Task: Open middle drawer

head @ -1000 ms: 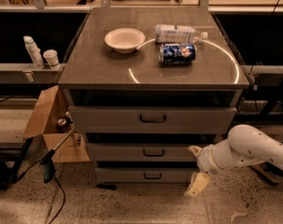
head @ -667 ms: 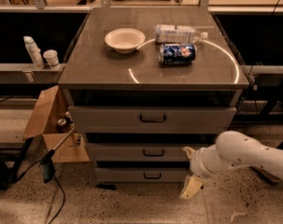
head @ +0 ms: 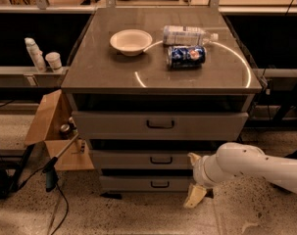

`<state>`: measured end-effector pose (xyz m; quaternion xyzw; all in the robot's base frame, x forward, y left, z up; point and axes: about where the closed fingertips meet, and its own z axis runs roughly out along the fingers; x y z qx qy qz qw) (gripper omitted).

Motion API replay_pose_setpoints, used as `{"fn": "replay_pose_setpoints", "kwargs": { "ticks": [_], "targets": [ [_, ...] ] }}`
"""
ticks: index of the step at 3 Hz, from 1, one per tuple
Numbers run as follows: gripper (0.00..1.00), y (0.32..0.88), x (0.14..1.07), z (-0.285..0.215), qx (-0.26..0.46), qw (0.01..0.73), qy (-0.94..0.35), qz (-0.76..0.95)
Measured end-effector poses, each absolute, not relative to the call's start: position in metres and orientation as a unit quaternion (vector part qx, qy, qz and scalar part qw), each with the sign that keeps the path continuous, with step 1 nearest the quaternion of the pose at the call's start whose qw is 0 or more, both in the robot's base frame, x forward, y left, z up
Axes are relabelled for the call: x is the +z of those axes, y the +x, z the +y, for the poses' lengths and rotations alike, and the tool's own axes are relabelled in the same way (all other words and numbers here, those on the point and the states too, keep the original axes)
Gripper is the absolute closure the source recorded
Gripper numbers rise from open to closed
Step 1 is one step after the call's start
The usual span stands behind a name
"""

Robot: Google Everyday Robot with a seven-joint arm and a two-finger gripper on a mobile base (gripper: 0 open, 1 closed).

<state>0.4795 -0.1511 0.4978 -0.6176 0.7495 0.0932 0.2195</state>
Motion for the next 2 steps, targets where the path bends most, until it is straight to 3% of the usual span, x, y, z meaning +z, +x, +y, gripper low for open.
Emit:
{"fn": "replay_pose_setpoints", "kwargs": {
  "ticks": [2],
  "targets": [
    [0.00, 0.517, 0.479, -0.151, 0.084, 0.228, -0.627, 0.740]
  ]
}}
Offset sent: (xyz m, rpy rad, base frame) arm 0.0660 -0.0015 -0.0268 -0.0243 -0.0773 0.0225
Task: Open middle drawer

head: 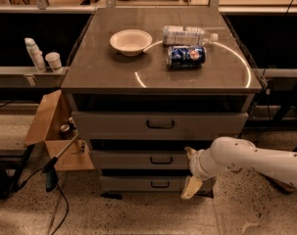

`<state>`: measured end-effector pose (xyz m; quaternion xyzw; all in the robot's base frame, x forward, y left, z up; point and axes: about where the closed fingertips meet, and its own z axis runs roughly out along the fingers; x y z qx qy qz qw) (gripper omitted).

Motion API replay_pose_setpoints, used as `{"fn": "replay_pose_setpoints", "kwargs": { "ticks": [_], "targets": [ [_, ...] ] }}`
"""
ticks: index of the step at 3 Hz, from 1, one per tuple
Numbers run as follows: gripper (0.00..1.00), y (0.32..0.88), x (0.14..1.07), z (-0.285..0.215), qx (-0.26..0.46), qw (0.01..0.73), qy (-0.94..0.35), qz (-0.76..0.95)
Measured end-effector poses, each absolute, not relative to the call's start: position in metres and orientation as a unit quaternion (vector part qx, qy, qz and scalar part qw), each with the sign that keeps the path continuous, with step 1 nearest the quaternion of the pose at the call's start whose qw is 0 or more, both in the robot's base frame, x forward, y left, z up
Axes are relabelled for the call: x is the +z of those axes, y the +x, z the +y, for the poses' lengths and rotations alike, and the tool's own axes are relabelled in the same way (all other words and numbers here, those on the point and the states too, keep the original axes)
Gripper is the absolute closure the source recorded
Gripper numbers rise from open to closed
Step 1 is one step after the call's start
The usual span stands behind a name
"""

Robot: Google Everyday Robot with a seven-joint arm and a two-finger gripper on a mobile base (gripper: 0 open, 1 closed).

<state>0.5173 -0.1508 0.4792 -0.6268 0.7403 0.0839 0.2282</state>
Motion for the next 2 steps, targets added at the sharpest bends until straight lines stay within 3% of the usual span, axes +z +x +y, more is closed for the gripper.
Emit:
{"fn": "replay_pose_setpoints", "kwargs": {
  "ticks": [2],
  "targets": [
    [0.00, 0.5415, 0.4626, -0.1546, 0.063, 0.229, -0.629, 0.740]
  ]
}}
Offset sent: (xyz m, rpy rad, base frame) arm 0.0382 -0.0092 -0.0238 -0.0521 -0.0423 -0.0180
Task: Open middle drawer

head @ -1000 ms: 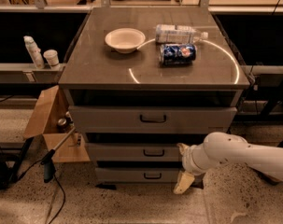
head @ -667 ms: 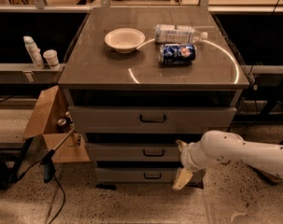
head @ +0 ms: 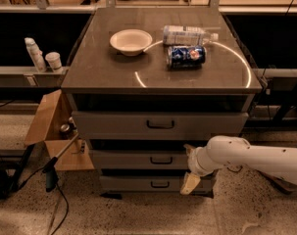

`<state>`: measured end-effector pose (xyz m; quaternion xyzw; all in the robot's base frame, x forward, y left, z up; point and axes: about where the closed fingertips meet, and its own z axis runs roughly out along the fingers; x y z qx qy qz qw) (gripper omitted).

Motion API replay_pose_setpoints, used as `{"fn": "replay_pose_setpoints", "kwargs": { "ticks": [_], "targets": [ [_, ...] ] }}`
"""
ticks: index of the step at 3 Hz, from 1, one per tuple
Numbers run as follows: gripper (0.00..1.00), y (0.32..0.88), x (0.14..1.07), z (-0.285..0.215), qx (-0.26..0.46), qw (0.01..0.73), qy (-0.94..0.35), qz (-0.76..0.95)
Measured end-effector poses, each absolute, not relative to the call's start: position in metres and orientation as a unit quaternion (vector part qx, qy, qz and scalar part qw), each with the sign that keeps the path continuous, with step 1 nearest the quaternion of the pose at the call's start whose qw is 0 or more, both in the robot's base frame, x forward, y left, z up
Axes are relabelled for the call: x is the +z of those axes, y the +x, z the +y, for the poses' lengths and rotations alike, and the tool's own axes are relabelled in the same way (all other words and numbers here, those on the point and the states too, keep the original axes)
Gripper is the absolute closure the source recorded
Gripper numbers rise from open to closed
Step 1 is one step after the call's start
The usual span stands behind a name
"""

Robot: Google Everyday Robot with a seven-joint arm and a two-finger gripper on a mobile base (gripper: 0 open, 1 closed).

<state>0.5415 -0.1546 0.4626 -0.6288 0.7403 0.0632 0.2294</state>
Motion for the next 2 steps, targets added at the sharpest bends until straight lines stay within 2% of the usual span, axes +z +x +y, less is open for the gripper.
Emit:
{"fn": "replay_pose_setpoints", "kwargs": {
  "ticks": [2],
  "targets": [
    [0.00, 0.5570, 0.4425, -0.1593, 0.060, 0.203, -0.620, 0.756]
  ]
}}
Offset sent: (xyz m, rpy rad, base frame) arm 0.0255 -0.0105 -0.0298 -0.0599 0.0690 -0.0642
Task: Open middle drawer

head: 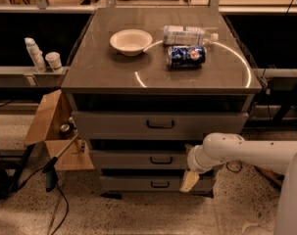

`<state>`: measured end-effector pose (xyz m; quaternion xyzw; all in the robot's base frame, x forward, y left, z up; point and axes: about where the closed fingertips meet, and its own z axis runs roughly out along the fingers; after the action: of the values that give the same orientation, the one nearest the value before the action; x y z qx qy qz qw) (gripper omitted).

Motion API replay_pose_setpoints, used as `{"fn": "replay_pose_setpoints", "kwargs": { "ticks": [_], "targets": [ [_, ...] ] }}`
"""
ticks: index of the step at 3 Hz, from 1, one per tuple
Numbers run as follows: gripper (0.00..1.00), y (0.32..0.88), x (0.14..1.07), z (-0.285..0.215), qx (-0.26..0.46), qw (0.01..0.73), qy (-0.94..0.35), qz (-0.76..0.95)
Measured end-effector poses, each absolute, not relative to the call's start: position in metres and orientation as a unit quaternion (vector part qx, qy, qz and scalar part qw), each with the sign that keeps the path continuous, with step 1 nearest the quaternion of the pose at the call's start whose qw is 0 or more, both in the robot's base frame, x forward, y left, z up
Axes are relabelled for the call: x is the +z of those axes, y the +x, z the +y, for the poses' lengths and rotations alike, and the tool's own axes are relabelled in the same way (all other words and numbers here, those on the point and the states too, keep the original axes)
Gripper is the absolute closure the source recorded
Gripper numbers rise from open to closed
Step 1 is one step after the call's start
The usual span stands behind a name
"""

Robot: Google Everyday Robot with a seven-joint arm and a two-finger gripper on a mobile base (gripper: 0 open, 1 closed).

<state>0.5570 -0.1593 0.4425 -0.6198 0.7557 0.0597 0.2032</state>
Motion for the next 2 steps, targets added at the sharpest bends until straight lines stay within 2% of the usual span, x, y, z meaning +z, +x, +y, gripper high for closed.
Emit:
{"fn": "replay_pose_setpoints", "kwargs": {
  "ticks": [2],
  "targets": [
    [0.00, 0.5664, 0.4189, -0.1682, 0.063, 0.168, -0.609, 0.773]
  ]
}}
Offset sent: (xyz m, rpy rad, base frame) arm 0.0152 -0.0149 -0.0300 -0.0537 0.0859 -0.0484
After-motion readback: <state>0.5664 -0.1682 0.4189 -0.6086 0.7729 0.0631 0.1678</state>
